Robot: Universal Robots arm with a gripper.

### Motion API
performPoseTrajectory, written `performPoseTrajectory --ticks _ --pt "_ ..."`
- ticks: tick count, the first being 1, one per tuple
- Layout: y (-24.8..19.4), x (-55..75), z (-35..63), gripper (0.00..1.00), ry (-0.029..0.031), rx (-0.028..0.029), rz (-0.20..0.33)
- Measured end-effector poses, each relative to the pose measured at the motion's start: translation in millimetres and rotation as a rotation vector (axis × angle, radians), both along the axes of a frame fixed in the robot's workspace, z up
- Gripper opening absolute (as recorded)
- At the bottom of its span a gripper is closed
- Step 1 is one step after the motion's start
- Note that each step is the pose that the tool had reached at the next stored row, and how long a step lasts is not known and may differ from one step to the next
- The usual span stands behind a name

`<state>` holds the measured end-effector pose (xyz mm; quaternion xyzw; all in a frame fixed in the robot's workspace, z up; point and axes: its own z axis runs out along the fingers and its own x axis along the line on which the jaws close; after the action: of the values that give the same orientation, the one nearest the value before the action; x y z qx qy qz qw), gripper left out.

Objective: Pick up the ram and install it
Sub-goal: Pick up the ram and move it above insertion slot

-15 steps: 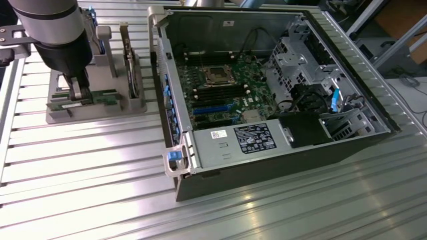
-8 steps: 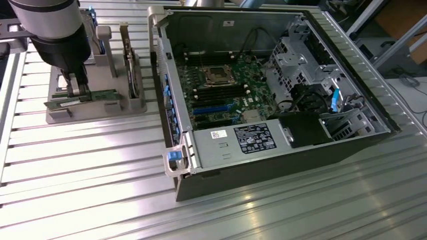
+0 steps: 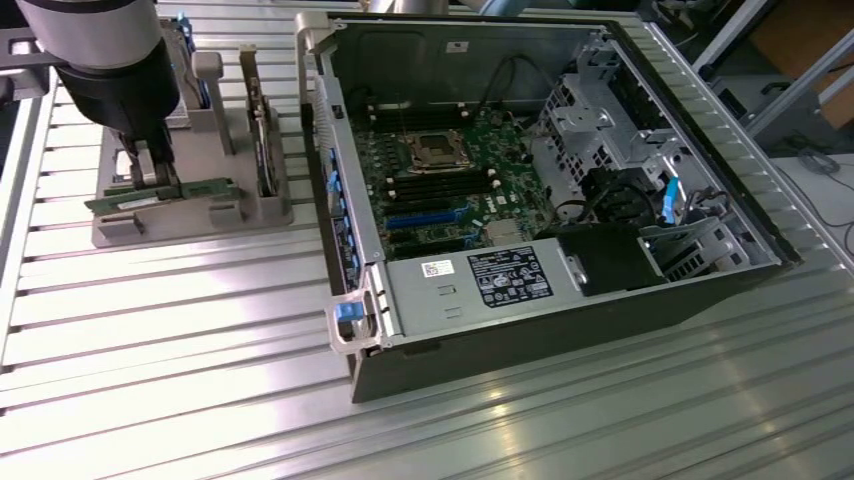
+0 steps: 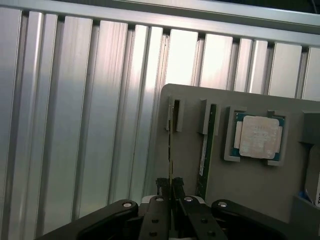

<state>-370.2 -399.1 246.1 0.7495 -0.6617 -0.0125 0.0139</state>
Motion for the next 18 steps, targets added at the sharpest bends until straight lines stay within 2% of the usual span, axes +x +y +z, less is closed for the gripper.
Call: performPoseTrajectory --ticks 18 --pt "0.0 0.2 19.3 0.14 -0.0001 -0.0057 0.000"
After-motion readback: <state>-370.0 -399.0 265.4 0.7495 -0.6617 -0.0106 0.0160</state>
